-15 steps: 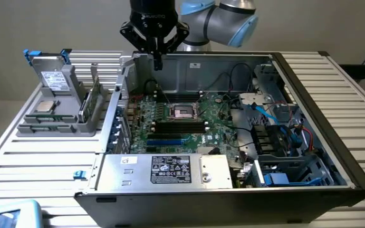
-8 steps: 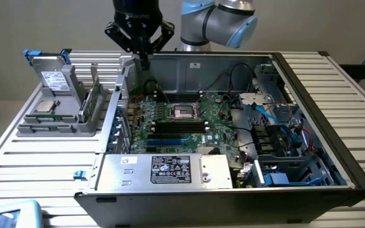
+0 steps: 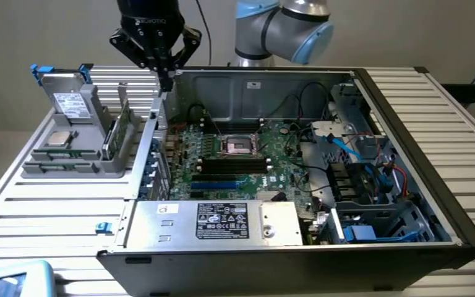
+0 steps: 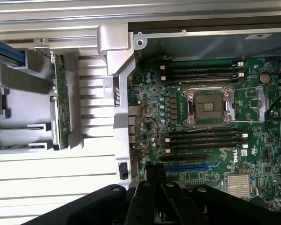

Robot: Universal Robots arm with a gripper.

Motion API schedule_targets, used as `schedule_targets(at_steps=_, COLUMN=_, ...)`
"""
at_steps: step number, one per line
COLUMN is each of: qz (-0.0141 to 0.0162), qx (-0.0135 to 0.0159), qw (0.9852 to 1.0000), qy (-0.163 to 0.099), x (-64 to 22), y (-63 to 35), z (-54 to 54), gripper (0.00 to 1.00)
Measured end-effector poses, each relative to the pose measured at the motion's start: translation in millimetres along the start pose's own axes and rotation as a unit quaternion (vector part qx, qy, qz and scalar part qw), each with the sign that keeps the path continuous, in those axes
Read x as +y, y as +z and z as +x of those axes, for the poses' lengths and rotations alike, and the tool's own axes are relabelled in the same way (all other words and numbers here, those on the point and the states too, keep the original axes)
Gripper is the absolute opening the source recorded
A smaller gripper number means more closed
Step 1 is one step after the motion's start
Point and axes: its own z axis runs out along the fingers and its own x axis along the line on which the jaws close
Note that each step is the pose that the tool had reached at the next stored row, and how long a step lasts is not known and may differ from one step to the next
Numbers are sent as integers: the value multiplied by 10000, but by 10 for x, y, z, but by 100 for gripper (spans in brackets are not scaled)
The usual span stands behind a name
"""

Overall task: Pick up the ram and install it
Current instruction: 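Reach for the ram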

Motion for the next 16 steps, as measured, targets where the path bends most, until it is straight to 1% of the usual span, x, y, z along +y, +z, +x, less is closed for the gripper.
schedule_targets(at_steps=7, qz=0, qx=0, qw=10000, qy=0, x=-22, y=-5, z=308, gripper=11)
schedule_targets(at_steps=16, qz=0, qx=0, qw=10000, qy=0, x=-43, y=-8, z=598, gripper=11)
